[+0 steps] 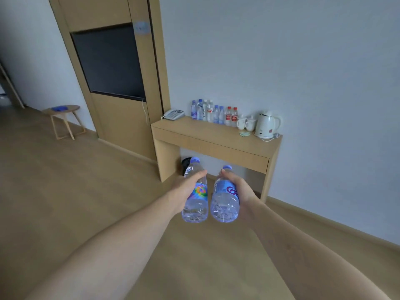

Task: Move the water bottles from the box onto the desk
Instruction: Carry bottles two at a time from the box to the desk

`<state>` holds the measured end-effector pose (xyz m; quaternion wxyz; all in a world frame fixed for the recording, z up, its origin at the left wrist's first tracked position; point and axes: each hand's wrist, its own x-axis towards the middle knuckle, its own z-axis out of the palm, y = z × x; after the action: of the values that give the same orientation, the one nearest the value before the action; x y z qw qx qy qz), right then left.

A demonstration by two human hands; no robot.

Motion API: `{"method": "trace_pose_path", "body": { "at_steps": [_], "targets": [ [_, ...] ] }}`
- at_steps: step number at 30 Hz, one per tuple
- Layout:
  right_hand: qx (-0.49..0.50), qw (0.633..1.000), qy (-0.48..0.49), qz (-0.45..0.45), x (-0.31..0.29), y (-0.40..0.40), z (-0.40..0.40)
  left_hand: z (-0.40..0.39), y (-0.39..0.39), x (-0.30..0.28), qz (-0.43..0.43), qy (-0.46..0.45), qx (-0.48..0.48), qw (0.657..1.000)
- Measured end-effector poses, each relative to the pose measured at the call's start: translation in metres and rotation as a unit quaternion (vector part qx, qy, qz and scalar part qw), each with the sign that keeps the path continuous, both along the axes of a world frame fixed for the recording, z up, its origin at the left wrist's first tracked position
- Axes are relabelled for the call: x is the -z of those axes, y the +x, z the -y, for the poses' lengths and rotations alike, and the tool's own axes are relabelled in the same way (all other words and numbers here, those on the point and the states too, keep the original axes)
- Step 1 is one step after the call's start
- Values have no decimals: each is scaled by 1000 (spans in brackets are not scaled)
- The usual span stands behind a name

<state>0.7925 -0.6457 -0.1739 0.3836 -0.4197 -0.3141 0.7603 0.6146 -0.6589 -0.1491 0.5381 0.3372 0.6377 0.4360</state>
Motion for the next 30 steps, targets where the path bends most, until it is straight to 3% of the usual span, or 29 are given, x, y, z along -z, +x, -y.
{"method": "trace_pose_path", "body": {
  "at_steps": [7,15,30],
  "targets": [
    [-60,998,-7,-28,-26,-6,-134,-115,-6,-21,-3,5,-32,999],
    [-59,997,-29,-43,-5,-38,-246,-209,-32,0,12,-21,-58,998],
    [-96,995,-23,-17,-9,-177,-485,-468,-175,17,54,-16,-52,997]
  ]
}}
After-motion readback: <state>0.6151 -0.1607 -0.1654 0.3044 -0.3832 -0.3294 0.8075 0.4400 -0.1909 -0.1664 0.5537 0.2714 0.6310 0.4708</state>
